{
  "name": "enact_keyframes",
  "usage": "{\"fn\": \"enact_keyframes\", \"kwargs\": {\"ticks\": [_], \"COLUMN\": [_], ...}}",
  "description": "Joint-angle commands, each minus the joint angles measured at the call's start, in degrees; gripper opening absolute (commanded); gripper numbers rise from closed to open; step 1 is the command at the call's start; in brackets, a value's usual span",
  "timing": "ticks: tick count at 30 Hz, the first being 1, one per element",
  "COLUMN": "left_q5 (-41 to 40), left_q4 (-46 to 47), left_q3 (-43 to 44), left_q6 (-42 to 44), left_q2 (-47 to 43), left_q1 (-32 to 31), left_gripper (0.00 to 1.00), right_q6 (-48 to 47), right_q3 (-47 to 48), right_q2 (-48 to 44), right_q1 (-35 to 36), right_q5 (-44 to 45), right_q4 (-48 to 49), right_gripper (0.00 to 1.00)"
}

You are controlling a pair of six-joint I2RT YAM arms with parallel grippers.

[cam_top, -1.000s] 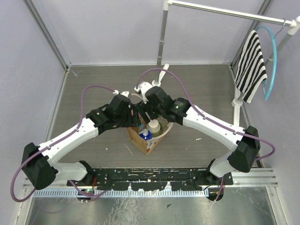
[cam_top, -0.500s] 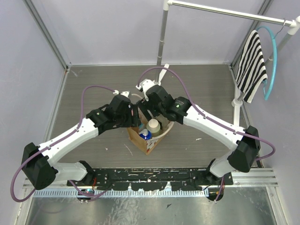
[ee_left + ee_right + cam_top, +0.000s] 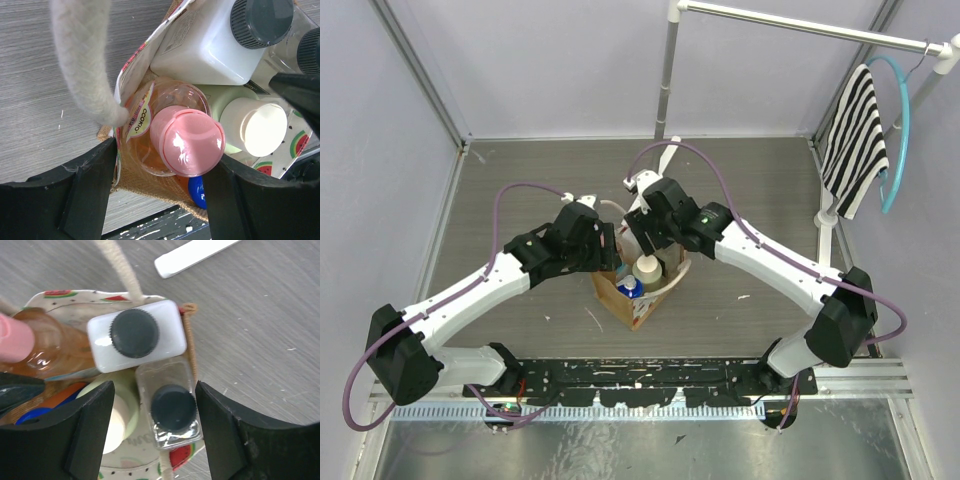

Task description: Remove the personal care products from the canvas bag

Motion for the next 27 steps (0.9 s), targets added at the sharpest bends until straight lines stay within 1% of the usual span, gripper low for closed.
{"fn": "enact_keyframes", "kwargs": {"ticks": [1, 12, 18, 27], "left_q5": [1.59, 2.80, 2.63, 2.87], "left_q4": [-0.96, -0.27, -0.52, -0.68], "left_q3": [-1.86, -1.83, -2.48, -2.92], "left_q6": [-0.86, -1.13, -1.31, -1.57], "left_q2": [0.18, 0.63, 0.14, -0.51], "left_q1": [-0.03, -0.04, -0.01, 0.00], "left_gripper": [0.72, 0.72, 0.72, 0.72], "right_q6": [2.36, 3.47, 4.28, 3.57], "right_q3": [-1.06, -3.63, -4.17, -5.50], "right_q2": [-2.91, -2.38, 0.16, 3.18], "right_q1": [1.17, 1.13, -1.34, -1.63], "right_q5": [-6.33, -5.57, -7.87, -8.36], "right_q4": [0.77, -2.36, -3.63, -3.69], "right_gripper": [0.67, 0.68, 0.67, 0.67]}}
